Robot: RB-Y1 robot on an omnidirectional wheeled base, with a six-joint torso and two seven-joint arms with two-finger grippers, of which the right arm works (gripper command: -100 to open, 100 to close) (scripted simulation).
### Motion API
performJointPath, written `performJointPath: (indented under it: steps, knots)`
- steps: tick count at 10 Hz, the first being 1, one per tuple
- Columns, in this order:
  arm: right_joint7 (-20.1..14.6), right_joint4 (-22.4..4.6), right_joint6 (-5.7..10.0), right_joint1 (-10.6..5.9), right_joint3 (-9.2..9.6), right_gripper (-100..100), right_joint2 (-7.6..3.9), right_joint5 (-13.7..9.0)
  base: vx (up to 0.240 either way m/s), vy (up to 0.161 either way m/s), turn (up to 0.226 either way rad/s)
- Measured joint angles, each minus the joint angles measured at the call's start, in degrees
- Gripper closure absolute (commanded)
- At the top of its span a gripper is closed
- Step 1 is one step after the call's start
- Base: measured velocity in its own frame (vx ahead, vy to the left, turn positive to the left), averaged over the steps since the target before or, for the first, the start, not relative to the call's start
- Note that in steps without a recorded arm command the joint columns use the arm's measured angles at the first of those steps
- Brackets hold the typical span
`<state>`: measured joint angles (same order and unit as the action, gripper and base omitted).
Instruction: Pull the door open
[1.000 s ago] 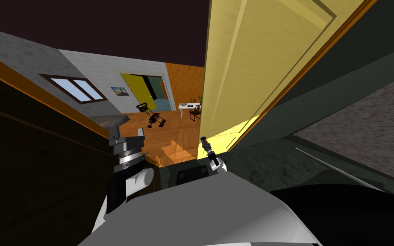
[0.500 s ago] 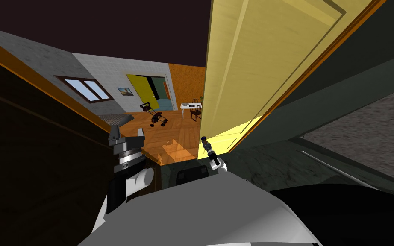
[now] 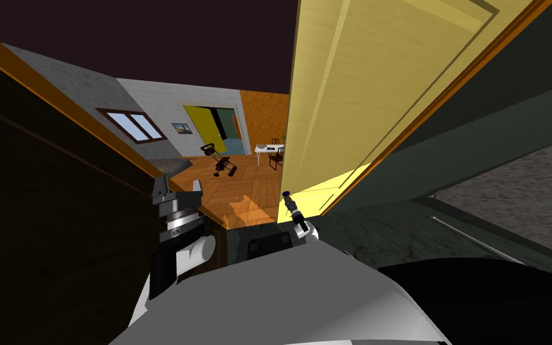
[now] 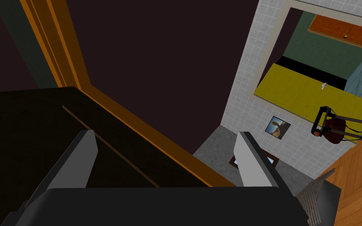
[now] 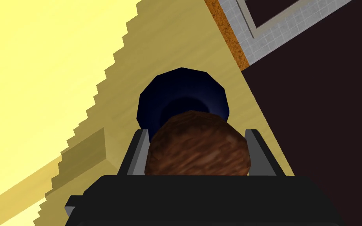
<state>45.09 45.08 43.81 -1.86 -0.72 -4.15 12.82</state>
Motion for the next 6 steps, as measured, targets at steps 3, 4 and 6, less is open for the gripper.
performJointPath:
  steps: [3, 4, 6]
  knots:
    - [-4.1, -0.3, 0.1, -0.15, 0.02, 100, -0.39, -0.9, -0.025, -0.016, 0.076]
    - [-5.4, -0.5, 0.18, -0.27, 0.04, 100, -0.43, -1.1, -0.021, -0.012, 0.064]
    - [-8.0, -0.5, 0.15, -0.24, 0.16, 100, -0.59, -1.7, -0.021, -0.01, 0.054]
